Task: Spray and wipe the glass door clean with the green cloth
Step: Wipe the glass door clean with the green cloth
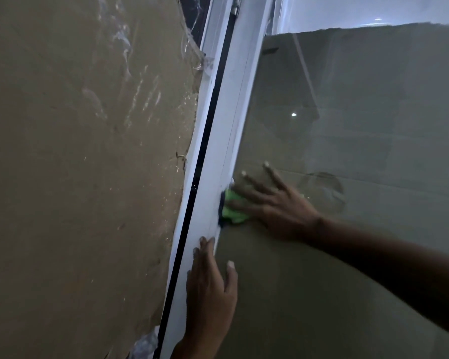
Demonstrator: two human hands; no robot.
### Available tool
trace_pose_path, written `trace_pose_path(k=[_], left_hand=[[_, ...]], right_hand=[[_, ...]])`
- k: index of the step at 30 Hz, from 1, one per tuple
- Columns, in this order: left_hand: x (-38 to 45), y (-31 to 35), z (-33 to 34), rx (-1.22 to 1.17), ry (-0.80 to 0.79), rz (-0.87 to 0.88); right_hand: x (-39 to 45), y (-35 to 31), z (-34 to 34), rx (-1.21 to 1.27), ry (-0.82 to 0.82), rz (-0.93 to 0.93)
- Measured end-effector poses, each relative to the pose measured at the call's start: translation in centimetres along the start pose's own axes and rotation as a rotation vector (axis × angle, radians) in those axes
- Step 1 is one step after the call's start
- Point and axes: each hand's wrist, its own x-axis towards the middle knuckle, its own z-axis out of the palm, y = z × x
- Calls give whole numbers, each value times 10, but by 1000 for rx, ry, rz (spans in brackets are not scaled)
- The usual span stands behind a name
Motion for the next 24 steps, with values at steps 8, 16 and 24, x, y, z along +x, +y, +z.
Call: trace_pose_path(k=[8, 16, 24], left_hand=[[2, 1, -2, 66, -27, 7], [-11, 37, 20, 70, -19, 162], [-26, 65, 52, 123, 11, 284]], right_hand=[[0, 117, -47, 17, 121, 706], [-122, -25, -17, 51, 82, 380], [-171, 32, -42, -20, 81, 448]])
